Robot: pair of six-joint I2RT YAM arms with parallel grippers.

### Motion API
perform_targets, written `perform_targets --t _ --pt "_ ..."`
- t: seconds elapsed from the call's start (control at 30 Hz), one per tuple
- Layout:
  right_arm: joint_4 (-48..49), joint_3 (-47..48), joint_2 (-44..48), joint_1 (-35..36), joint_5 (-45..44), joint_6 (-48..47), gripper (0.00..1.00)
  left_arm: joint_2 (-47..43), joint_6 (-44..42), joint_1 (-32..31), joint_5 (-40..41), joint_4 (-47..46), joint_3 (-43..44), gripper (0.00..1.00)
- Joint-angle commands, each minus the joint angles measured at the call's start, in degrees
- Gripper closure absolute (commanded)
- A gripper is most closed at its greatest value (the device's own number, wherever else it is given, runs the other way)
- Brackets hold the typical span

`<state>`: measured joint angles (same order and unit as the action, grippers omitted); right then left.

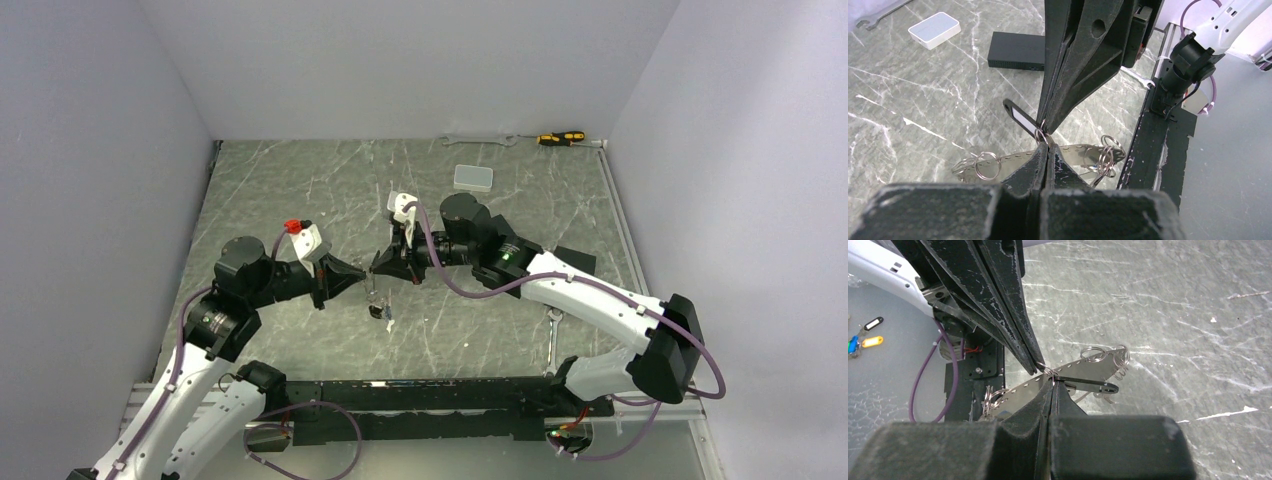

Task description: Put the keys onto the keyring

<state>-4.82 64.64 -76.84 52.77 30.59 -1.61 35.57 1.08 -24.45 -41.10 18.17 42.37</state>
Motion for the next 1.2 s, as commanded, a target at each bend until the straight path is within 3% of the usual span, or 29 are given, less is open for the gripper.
perform_targets --t 0.0,0.53,0.9,1.17 --pt "2.1 0.4 0.1 -0.9 -0.3 0.6 1.0 -1.2 -0.4 -0.1 -2.8 -3.2 0.4 1.0" --pt "2.1 -0.2 1.7 -0.9 6.4 -1.7 1.0 -1.0 -0.4 -0.1 -3.1 -3.4 0.3 1.0" --pt "-6.0 3.5 0.7 -0.9 13.2 -7.2 1.0 -0.9 -0.4 -0.2 -2.8 -3.6 0.3 1.0" --pt "-3.6 3.4 2.4 -0.9 8.4 -6.5 1.0 -0.8 -0.4 -0.2 -3.2 -3.7 0.2 1.0"
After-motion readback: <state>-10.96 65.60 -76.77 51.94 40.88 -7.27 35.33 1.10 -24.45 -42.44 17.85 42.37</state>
